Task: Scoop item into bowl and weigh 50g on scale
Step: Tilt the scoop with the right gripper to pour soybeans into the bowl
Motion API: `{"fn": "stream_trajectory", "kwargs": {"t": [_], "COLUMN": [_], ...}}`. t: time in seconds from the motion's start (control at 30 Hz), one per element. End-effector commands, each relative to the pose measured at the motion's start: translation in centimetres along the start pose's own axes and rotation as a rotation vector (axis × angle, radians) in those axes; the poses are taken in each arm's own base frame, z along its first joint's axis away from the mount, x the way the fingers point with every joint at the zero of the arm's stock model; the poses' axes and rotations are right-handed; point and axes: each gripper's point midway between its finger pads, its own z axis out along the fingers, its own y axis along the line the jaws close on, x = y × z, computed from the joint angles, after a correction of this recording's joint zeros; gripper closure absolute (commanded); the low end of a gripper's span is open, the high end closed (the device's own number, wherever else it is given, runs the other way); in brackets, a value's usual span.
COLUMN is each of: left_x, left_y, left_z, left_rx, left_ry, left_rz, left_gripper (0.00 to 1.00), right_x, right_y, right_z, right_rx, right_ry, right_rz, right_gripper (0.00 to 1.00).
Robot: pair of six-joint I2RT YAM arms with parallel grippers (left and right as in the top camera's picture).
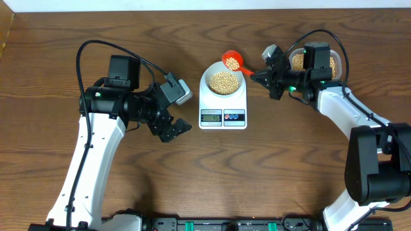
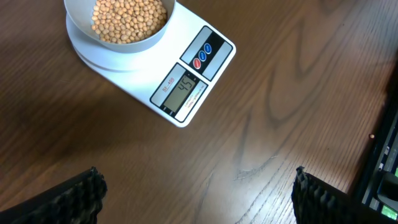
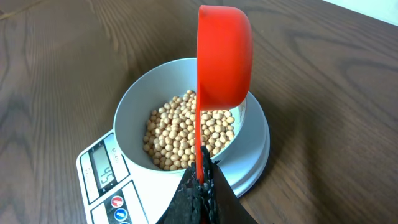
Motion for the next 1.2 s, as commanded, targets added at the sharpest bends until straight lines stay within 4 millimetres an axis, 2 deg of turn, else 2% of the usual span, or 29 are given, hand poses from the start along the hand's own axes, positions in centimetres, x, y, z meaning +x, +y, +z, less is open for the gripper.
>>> {"fn": "stream_trajectory", "kwargs": {"t": [0.0, 0.2, 0.6, 1.17], "left_x": [-0.5, -0.5, -0.5, -0.5], "left_y": [0.2, 0.2, 0.2, 0.2], "left_z": [-0.7, -0.7, -0.7, -0.7], "left_rx": [-0.023, -0.023, -0.023, -0.023], "left_ry": [-0.013, -0.013, -0.013, -0.013], "left_rz": [0.025, 0.025, 0.025, 0.025], "left_gripper": [0.02, 0.02, 0.02, 0.02], "right_x": [0.2, -0.7, 0.0, -0.3], "right_y": [0.4, 1.4, 1.5, 1.6], "right_z": [0.3, 0.3, 0.4, 0.4], "right_rx": [-0.014, -0.076, -0.071, -0.078], "right_ry": [0.004, -0.041, -0.014, -0.024], "right_rz": [-0.012, -0.029, -0.059, -0.066], "right_gripper": [0.99, 0.99, 0.99, 0.99]}}
